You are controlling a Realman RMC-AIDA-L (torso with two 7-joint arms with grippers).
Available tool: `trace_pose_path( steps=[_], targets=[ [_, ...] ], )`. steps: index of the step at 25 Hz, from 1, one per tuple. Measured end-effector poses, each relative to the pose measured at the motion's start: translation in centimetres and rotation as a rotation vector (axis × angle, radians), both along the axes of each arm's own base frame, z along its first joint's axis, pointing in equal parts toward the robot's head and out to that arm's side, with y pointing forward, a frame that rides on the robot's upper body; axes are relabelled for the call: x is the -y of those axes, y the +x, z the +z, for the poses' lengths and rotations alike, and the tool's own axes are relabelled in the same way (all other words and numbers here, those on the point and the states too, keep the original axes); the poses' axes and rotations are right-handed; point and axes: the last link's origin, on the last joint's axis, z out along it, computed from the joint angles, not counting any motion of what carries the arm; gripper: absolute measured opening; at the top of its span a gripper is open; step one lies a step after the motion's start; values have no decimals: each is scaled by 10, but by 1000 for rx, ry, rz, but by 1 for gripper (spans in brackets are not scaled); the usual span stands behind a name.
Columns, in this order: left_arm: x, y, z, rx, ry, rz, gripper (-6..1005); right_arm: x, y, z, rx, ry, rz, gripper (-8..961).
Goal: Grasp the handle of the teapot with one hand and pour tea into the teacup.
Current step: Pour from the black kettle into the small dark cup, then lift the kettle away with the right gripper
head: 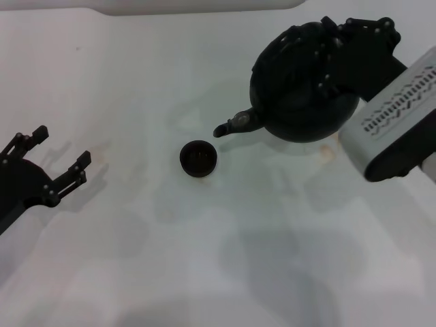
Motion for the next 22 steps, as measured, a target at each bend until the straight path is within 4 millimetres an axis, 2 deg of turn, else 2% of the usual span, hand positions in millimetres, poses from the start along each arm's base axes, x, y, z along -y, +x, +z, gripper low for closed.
trace_pose_path(
  steps=[11, 22],
  targets=[
    [2, -1, 0, -1, -2, 5, 861, 9, -10, -9, 5, -10, 18, 110],
    [4, 0, -2, 2, -10, -5, 862, 9, -8, -9, 12, -4, 7, 109]
  ],
)
